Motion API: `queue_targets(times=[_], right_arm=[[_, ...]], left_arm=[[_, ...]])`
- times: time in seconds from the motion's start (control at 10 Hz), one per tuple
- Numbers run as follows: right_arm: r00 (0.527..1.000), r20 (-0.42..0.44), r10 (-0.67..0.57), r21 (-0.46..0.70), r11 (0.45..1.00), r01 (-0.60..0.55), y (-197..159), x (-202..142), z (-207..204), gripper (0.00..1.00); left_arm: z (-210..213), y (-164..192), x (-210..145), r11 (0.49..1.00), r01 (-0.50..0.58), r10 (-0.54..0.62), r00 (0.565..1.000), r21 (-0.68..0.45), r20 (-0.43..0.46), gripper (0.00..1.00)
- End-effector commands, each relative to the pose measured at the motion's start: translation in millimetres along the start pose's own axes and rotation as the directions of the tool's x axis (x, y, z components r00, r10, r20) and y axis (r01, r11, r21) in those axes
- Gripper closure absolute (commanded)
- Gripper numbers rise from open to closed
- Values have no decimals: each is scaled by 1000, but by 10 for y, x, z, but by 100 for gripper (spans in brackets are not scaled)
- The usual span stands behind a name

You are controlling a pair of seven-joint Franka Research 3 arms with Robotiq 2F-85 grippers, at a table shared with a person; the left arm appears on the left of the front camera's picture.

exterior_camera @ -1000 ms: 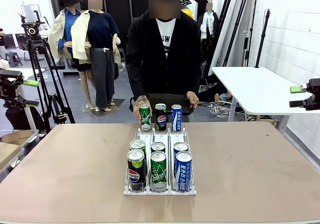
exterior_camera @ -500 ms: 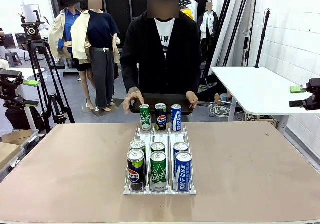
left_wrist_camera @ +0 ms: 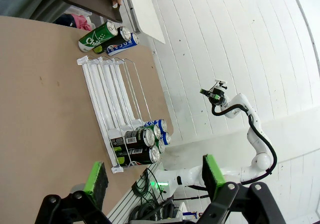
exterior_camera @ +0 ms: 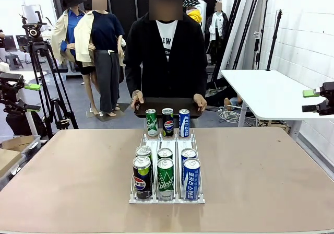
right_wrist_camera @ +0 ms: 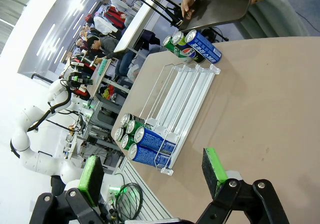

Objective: Retrieve and hand over the desired beverage to the person.
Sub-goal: Pick up a can of the same type that the person held from the Automatic Can Dispenser.

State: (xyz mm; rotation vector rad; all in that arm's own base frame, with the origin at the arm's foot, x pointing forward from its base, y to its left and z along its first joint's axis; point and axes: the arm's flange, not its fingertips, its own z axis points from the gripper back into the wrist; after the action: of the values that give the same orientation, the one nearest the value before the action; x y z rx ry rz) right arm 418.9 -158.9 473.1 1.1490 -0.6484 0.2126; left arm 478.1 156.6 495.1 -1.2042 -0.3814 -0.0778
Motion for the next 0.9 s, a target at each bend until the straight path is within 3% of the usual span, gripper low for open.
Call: queue_targets(times=[0.0, 0.4, 0.8], right_arm=[[1000, 4, -3, 13, 1000, 3, -6, -16, -7, 0], [1000, 4, -3, 13, 1000, 3, -6, -16, -7, 0], [1000, 4, -3, 13, 1000, 3, -6, -16, -7, 0]], left_arm=[[5, -15, 3, 1000, -9, 9, 1000, 0, 1, 0], [-3, -9, 31, 999, -14, 13, 1000, -29, -6, 0], [-100, -345, 132, 990, -2, -4, 999, -141, -38, 0]])
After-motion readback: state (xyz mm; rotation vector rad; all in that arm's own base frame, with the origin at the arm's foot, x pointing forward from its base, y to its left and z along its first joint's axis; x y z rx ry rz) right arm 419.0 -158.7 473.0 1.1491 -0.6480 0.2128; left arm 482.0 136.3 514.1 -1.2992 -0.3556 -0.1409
